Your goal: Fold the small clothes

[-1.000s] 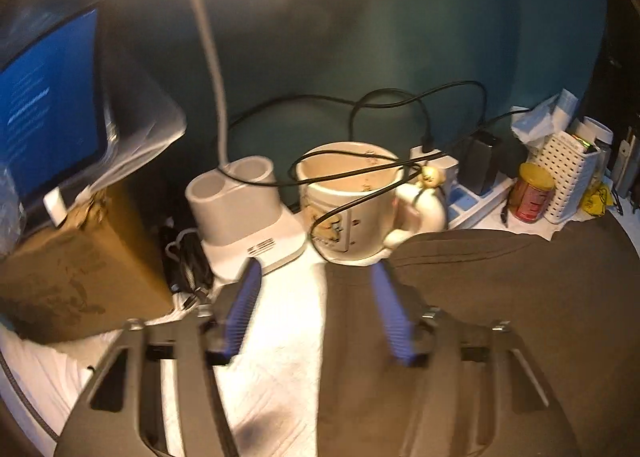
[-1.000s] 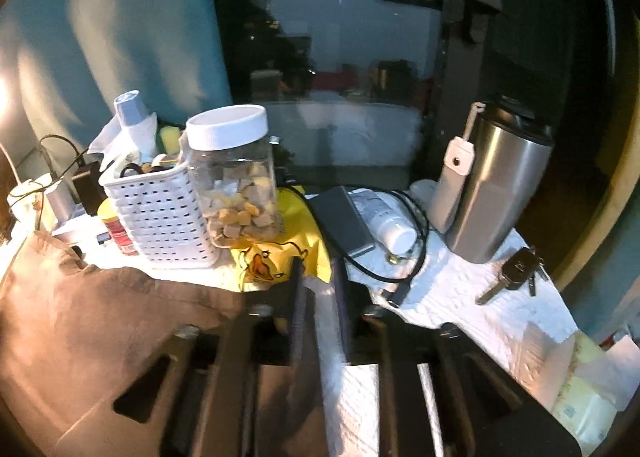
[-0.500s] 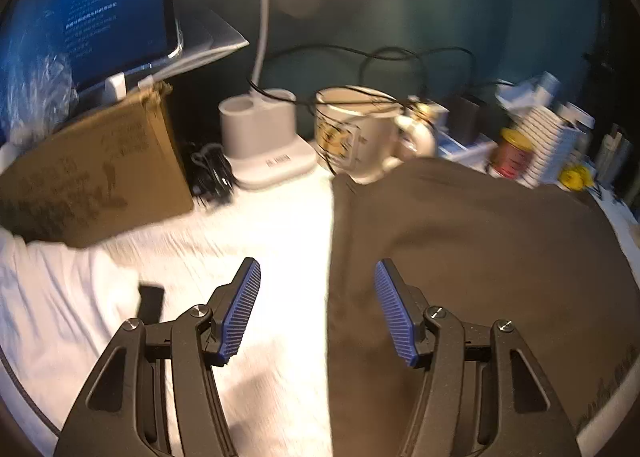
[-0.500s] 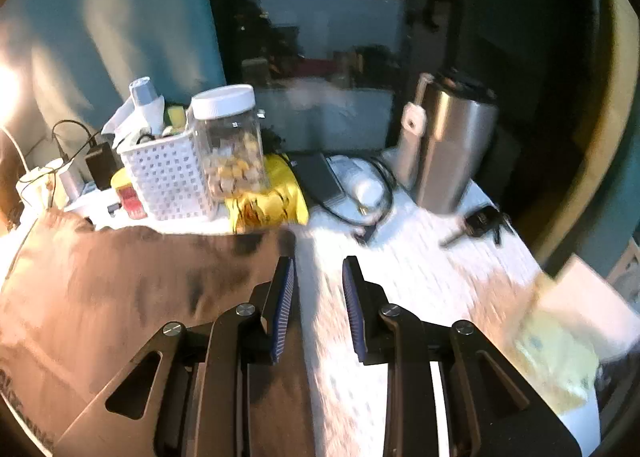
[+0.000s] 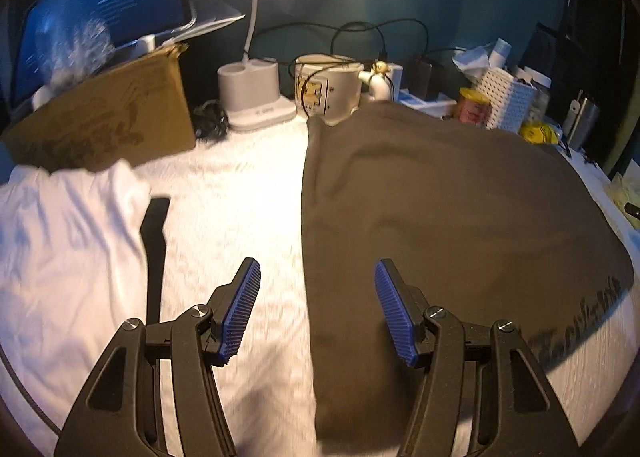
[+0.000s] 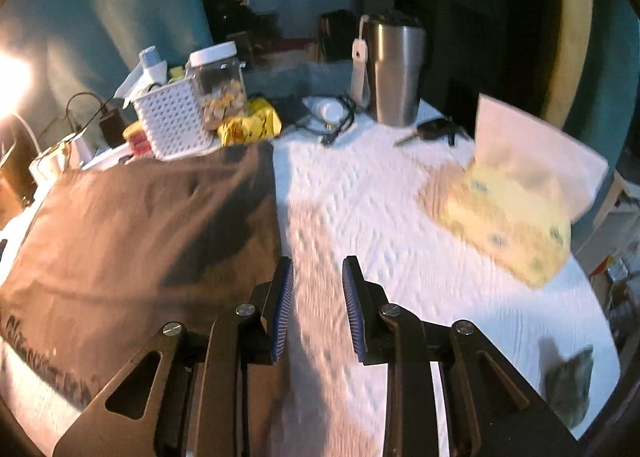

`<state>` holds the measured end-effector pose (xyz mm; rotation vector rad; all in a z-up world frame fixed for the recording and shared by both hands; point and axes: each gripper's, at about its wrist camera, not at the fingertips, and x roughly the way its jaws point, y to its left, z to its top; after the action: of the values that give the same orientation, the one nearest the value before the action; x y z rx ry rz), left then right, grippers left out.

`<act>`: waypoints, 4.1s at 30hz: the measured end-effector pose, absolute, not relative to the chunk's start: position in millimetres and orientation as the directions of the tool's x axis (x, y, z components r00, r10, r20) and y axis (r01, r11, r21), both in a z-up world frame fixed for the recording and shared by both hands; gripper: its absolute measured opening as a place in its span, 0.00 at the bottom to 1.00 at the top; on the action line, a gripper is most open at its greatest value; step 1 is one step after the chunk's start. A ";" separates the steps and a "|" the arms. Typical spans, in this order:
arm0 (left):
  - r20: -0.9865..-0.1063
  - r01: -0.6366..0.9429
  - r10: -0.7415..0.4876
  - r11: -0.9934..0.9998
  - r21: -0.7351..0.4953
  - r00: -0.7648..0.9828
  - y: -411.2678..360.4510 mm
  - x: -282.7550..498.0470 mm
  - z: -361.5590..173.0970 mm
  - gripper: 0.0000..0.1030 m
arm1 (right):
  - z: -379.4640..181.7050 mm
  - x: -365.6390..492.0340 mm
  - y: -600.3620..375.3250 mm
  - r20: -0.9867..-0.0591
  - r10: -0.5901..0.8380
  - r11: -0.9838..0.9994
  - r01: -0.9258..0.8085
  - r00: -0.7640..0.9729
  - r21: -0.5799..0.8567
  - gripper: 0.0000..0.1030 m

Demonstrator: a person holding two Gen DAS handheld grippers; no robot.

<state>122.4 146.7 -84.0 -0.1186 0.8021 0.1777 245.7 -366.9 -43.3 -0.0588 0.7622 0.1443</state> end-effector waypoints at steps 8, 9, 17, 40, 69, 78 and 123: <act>-0.716 -0.208 0.072 0.973 -0.104 0.694 137.1 84.0 -92.8 0.58 | -66.6 210.2 -370.2 -0.712 0.158 0.982 -0.185 0.684 0.040 0.27; -0.719 -0.205 0.071 0.974 -0.101 0.691 135.2 81.8 -94.0 0.58 | -70.3 207.9 -370.5 -0.718 0.164 0.982 -0.184 0.677 0.051 0.27; -0.758 -0.199 0.041 0.973 -0.118 0.651 131.7 75.2 -107.3 0.58 | -84.4 193.3 -361.8 -0.731 0.214 0.974 -0.202 0.648 0.106 0.27; -0.766 -0.119 0.001 0.988 -0.098 0.643 90.3 41.2 -86.7 0.09 | -60.5 156.7 -360.3 -0.678 0.175 0.973 -0.231 0.714 0.008 0.03; -0.846 -0.022 -0.045 0.997 -0.067 0.532 68.3 -27.5 -98.9 0.09 | -78.7 65.3 -378.7 -0.734 0.130 0.975 -0.222 0.666 -0.029 0.04; -0.840 -0.086 -0.011 0.994 -0.069 0.542 91.6 -14.7 -79.1 0.19 | -48.9 92.8 -376.2 -0.712 0.058 0.976 -0.191 0.699 -0.108 0.15; -0.798 -0.066 -0.043 0.992 -0.103 0.601 119.1 206.8 -100.1 0.28 | -80.0 364.7 -173.7 -0.853 0.258 0.717 -0.682 0.454 -0.146 0.55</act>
<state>206.8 119.1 -100.1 -0.1266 0.9269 0.0133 364.7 -173.7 -80.0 -0.5177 0.9297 0.6128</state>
